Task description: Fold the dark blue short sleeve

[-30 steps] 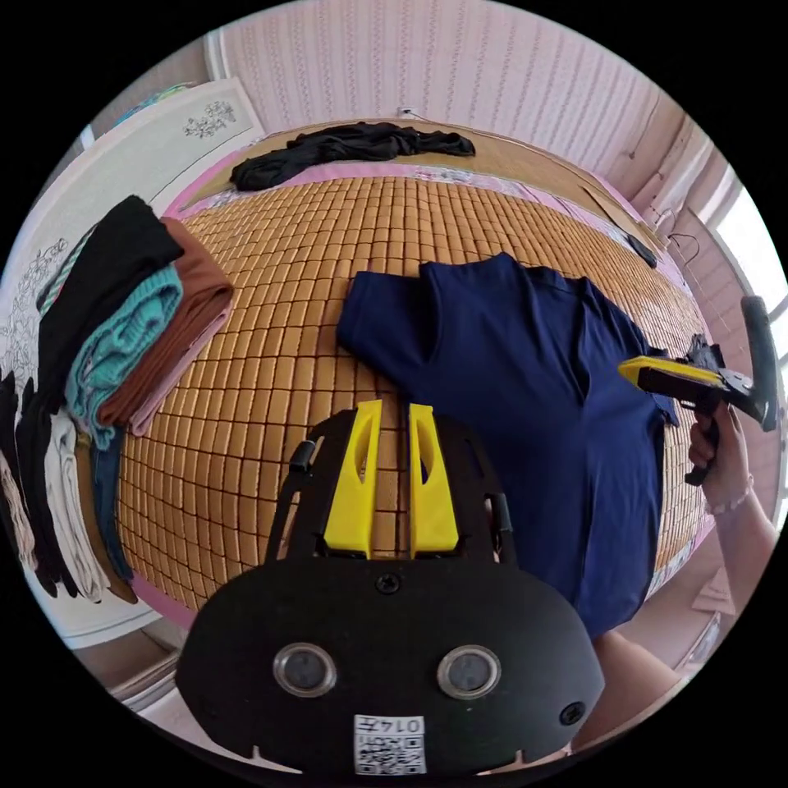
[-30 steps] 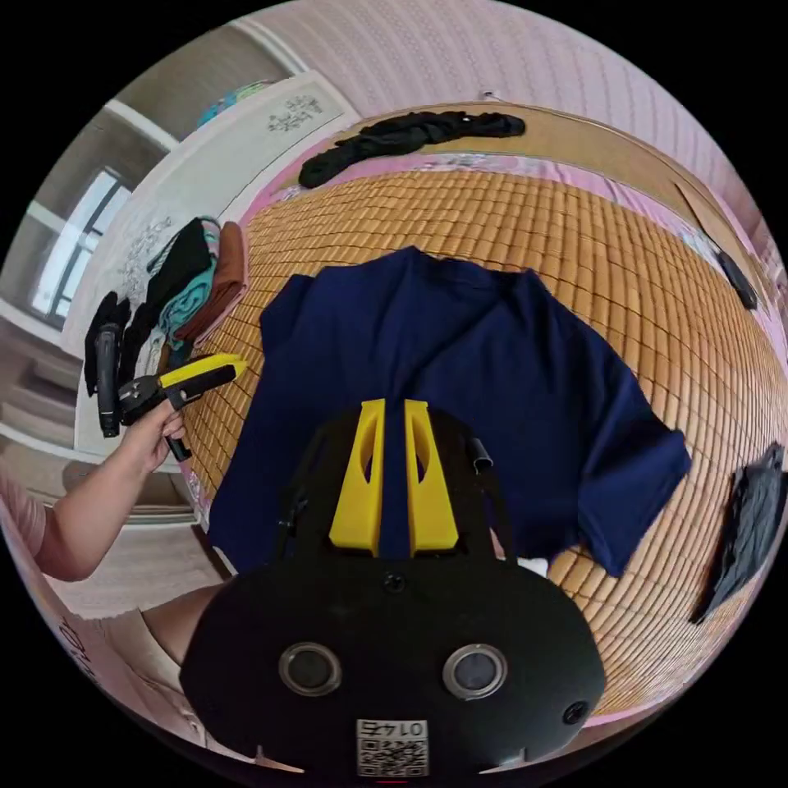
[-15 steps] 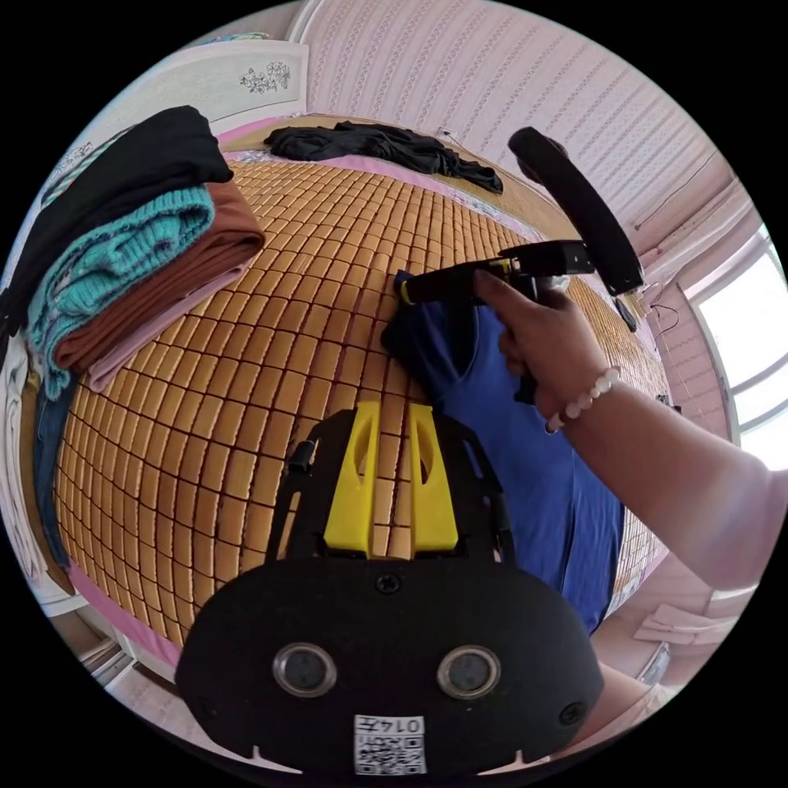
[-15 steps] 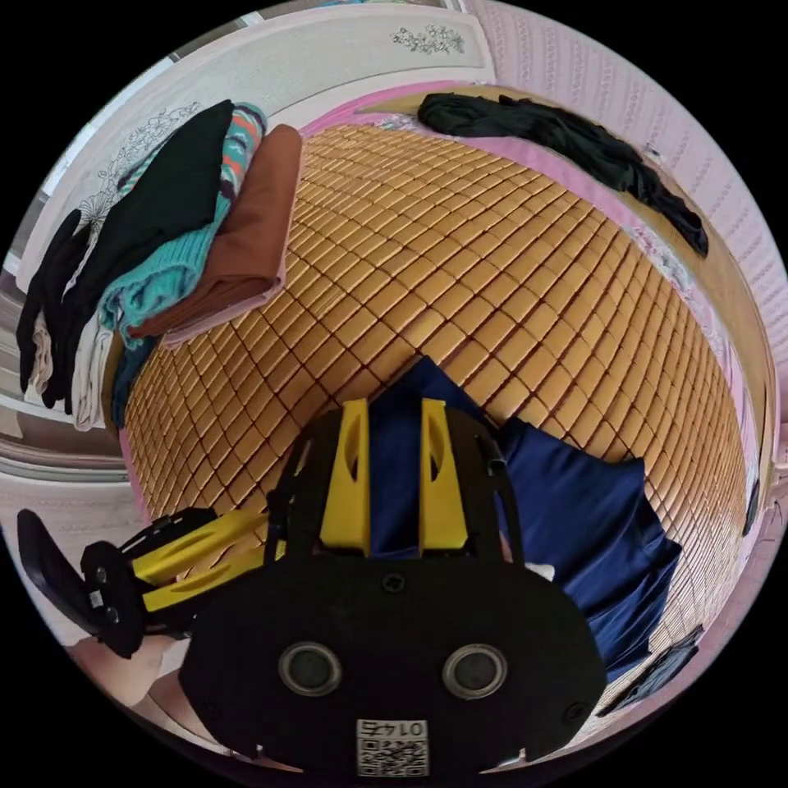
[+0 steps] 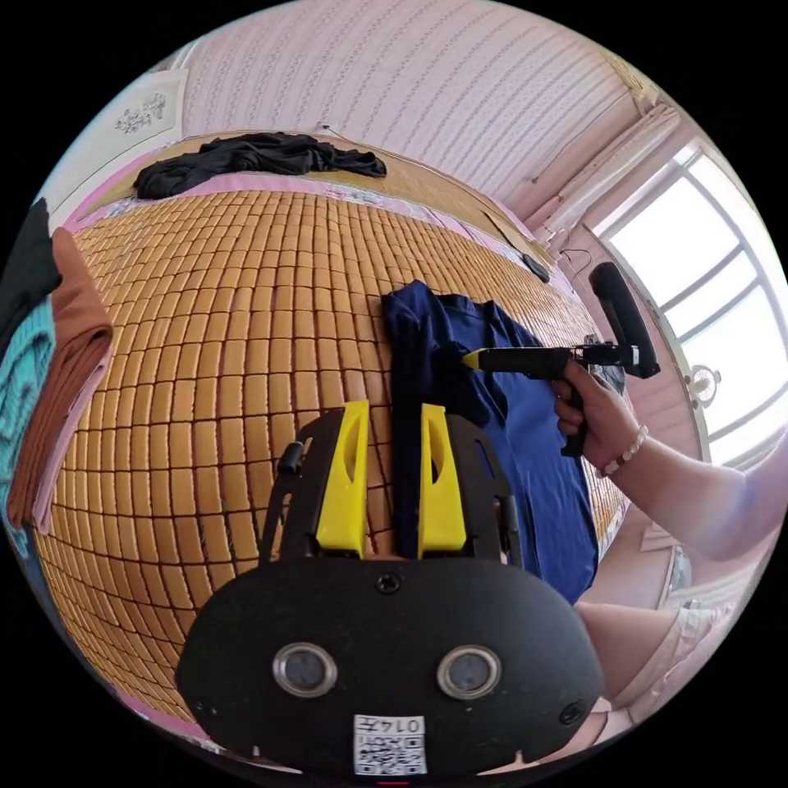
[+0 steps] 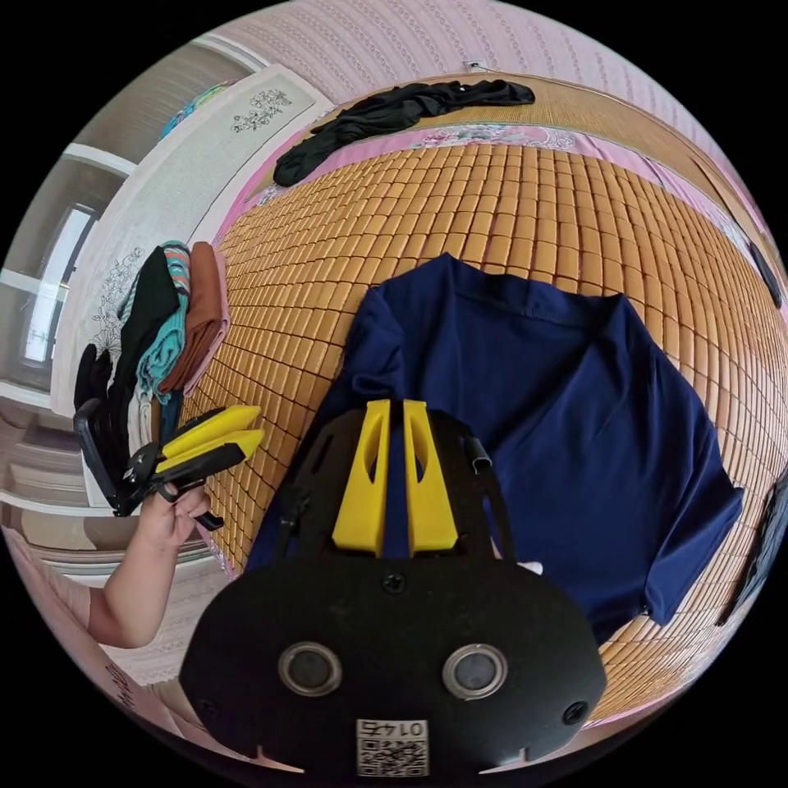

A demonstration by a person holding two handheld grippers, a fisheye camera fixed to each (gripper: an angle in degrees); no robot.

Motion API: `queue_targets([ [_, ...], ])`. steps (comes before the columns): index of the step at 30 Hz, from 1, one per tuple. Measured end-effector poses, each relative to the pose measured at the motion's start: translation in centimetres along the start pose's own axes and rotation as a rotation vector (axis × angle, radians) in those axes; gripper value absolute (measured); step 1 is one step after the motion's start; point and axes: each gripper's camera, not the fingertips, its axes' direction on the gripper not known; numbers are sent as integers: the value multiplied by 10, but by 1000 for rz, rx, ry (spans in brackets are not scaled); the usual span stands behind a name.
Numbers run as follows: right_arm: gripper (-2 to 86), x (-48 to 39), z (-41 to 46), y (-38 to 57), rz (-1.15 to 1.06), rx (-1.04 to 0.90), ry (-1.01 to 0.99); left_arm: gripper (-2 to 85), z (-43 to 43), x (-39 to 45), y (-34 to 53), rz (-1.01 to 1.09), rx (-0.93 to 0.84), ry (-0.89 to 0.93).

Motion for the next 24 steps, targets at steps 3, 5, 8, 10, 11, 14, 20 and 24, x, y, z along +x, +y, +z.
queue_targets([
  [3,52,7,-3,0,16,31,-19,100,5,16,-7,58,-51,37],
  [5,62,7,-6,-2,6,64,-27,101,9,34,-4,115,-73,39],
  [8,84,2,-2,-8,-36,67,-30,101,21,60,0,181,-121,52],
  [10,97,-1,1,-12,-61,67,-29,101,30,72,3,205,-148,41],
  [11,102,-2,4,-14,-69,69,-33,99,37,77,4,206,-164,28],
  [14,102,-1,21,-24,-74,11,-5,84,58,81,10,209,-246,-42],
  [20,19,-1,35,-32,-98,-53,-7,1,38,75,20,180,-173,-46],
  [24,6,-8,18,-40,-107,6,-132,-8,3,67,28,160,-66,-63],
])
